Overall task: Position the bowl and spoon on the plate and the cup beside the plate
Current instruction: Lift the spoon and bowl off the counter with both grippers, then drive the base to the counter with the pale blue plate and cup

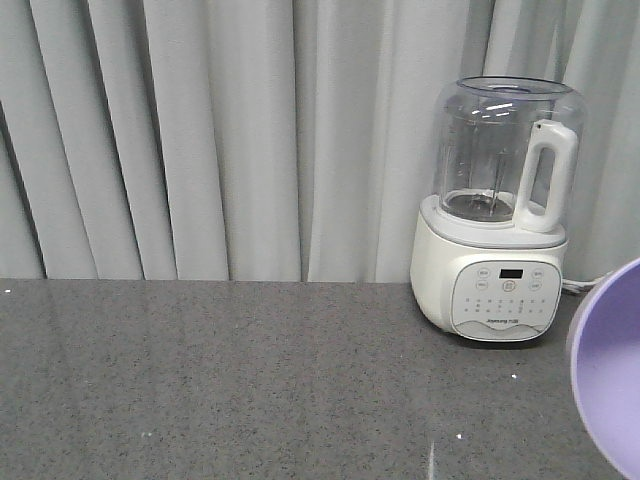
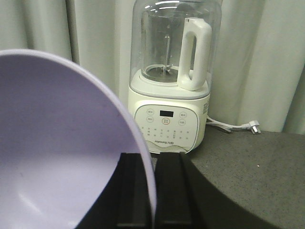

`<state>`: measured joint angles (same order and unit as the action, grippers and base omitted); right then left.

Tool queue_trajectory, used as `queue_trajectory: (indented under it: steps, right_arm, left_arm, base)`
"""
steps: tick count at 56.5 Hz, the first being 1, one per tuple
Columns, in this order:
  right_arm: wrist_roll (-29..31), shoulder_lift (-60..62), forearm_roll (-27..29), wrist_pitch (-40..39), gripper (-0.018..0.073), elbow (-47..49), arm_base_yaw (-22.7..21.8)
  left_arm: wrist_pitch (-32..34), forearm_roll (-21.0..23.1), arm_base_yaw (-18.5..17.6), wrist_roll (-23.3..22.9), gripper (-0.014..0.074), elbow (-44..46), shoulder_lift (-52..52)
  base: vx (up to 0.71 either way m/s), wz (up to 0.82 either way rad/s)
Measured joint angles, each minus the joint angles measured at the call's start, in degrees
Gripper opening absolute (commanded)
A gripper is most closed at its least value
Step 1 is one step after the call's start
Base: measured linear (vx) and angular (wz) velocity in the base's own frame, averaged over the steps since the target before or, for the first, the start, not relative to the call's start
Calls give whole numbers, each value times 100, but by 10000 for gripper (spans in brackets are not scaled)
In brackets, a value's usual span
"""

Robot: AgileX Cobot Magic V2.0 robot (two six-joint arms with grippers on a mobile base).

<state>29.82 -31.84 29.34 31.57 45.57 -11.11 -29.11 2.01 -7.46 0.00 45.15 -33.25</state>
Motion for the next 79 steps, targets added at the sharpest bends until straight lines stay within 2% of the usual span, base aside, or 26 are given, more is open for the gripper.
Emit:
queue_trajectory:
  steps: [45, 63, 79]
  right_arm:
    - [0, 12, 38, -6, -8, -47, 0]
    - [0, 12, 38, 1, -8, -47, 0]
    - [0, 12, 38, 1, -8, -47, 0]
  left_arm:
    - [31, 0, 0, 0, -6, -17, 63]
    - [31, 0, 0, 0, -6, -17, 63]
    - [31, 0, 0, 0, -6, -17, 63]
  base:
    - [-1, -2]
    - [-9, -41]
    - [-13, -72]
